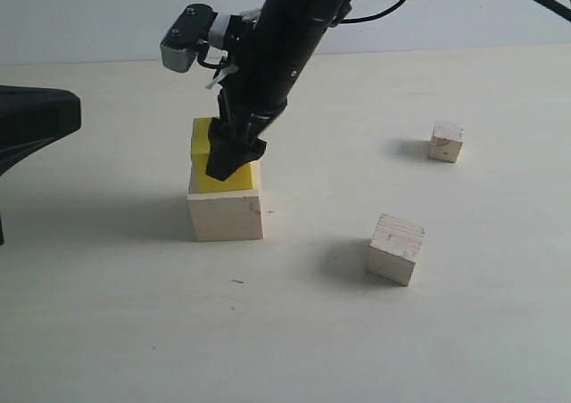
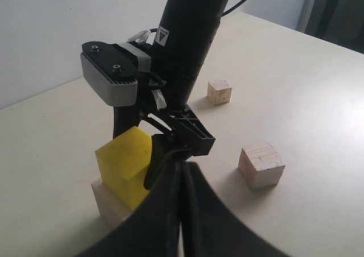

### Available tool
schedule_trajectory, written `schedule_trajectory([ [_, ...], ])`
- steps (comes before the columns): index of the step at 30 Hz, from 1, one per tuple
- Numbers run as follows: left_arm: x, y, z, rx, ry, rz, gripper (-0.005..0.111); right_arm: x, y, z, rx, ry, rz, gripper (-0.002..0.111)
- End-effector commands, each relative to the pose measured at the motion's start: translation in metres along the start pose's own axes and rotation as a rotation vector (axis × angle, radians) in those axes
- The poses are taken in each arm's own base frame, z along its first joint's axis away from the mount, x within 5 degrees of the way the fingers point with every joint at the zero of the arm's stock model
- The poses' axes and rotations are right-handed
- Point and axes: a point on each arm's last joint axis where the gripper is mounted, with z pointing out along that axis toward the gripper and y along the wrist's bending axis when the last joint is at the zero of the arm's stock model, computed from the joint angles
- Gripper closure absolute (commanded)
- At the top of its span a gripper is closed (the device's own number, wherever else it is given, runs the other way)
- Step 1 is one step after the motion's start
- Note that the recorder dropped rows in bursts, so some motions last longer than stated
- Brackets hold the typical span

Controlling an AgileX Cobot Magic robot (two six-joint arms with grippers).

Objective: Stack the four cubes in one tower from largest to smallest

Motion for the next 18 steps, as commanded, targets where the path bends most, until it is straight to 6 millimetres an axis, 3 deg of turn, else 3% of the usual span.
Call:
schedule_trajectory([
  [1, -0.0008, -0.0009, -0.0019, 0.002, -0.011, 0.003, 0.107, -0.0059, -0.0011, -0.0062, 0.033, -0.046, 0.004, 0.031],
  [18, -0.0008, -0.0009, -0.0019, 0.002, -0.011, -0.001, 0.107, -0.0067, -0.0018, -0.0063, 0.041, -0.056, 0.006, 0.031],
])
